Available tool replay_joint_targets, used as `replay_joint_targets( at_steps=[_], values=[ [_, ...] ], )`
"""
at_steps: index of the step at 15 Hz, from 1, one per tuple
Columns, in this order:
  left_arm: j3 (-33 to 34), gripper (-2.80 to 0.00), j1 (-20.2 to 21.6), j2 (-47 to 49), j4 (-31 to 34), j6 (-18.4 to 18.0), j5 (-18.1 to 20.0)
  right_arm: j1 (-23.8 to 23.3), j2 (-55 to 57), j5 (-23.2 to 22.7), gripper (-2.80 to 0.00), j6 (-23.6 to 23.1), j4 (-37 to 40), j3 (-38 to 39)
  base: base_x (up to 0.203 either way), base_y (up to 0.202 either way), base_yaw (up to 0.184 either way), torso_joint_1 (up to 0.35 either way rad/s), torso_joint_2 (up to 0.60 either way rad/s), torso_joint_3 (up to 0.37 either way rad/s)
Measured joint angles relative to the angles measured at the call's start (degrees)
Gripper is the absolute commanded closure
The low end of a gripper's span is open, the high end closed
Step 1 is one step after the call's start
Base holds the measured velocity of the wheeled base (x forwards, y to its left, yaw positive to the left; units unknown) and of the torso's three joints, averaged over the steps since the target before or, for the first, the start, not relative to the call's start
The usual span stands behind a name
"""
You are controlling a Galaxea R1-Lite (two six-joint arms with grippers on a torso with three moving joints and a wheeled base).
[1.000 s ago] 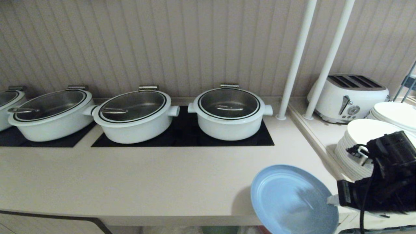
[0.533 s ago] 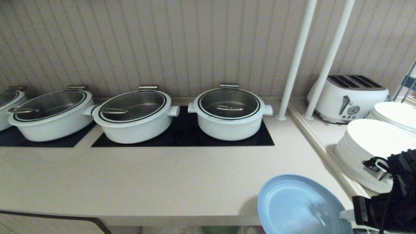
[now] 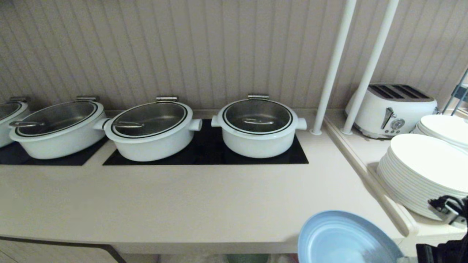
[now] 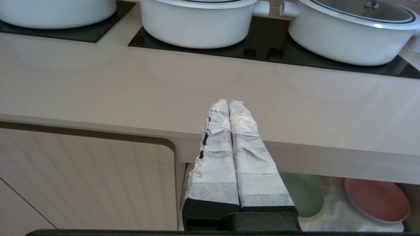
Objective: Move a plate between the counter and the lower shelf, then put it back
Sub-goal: Put the plate in the cupboard
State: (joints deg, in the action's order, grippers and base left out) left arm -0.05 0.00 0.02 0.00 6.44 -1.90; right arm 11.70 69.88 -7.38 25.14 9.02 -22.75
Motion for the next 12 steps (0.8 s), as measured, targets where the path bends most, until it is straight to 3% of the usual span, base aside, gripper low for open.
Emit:
replay_joint_targets(
  at_steps=[12],
  values=[
    [0.0, 0.0, 0.0, 0.0, 0.0, 0.01, 0.0, 0.97, -11.59, -0.15, 0.0, -0.05, 7.61, 4.8, 0.0, 0.0, 0.0, 0.0, 0.0, 0.0]
  ],
)
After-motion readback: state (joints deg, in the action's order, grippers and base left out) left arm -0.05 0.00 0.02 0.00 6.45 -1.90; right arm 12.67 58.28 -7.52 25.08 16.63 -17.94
